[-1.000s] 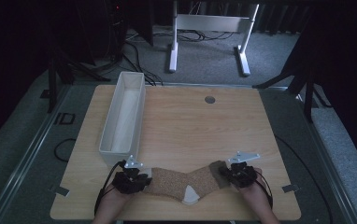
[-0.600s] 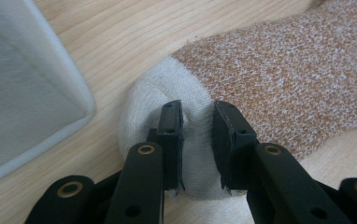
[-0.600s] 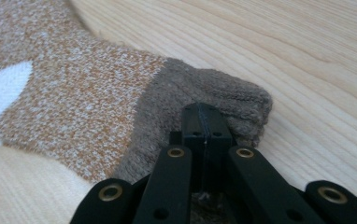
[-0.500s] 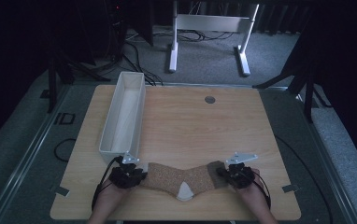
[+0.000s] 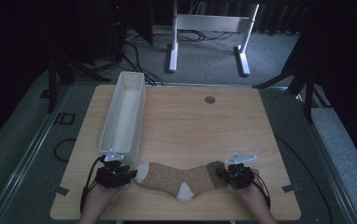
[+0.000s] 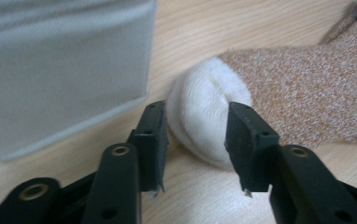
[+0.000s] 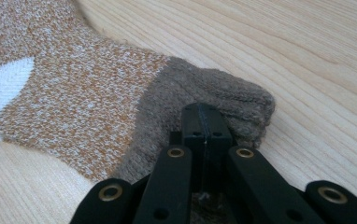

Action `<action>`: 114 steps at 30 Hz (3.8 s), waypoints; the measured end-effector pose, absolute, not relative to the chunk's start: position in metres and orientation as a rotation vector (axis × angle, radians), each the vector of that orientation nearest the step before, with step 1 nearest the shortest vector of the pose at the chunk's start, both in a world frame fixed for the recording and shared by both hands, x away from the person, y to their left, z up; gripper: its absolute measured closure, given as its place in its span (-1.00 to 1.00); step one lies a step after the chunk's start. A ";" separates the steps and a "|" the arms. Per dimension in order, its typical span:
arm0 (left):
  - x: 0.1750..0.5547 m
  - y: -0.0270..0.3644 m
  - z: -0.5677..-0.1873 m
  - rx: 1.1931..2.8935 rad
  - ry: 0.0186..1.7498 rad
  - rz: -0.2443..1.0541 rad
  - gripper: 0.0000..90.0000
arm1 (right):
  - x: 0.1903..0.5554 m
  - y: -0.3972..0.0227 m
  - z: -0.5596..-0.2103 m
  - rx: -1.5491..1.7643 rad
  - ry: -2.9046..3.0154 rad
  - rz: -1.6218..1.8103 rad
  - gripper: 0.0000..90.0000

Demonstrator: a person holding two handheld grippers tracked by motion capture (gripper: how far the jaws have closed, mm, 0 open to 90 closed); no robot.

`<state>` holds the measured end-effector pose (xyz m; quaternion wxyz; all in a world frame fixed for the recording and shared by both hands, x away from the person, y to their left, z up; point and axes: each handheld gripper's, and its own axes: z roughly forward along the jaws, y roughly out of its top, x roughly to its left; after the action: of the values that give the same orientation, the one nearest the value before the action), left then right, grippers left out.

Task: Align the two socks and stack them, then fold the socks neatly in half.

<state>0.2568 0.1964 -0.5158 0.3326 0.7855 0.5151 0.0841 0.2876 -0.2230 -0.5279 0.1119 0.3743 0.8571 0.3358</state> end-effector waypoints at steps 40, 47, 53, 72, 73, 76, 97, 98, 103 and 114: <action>0.260 0.183 -0.507 2.169 1.301 0.273 0.78 | 0.287 -0.212 -0.527 1.059 2.551 0.988 1.00; 0.261 0.170 -0.479 2.237 1.239 0.341 0.79 | 0.287 -0.211 -0.528 1.061 2.552 0.991 1.00; 0.263 0.156 -0.458 2.269 1.198 0.380 0.79 | 0.287 -0.211 -0.528 1.064 2.551 0.993 1.00; 0.273 0.108 -0.426 2.263 1.079 0.316 0.78 | 0.287 -0.210 -0.529 1.074 2.543 1.003 1.00; 0.274 0.102 -0.424 2.264 1.062 0.307 0.78 | 0.287 -0.210 -0.529 1.073 2.542 1.006 1.00; 0.275 0.091 -0.420 2.275 1.030 0.304 0.78 | 0.287 -0.211 -0.529 1.079 2.542 1.008 1.00; 0.286 0.001 -0.427 2.335 0.850 0.188 0.78 | 0.287 -0.213 -0.530 1.088 2.539 1.033 1.00; 0.286 -0.003 -0.428 2.343 0.846 0.188 0.78 | 0.287 -0.213 -0.530 1.087 2.538 1.035 1.00; 0.292 -0.012 -0.437 2.364 0.850 0.179 0.78 | 0.287 -0.218 -0.526 1.106 2.536 1.084 1.00; 0.295 -0.025 -0.445 2.386 0.832 0.171 0.78 | 0.281 -0.243 -0.518 1.137 2.487 1.111 1.00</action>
<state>0.2954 -0.0252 -0.4454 0.2997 0.8987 0.3135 0.0645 0.2814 -0.2428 -0.5176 0.0950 0.3834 0.8389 0.3746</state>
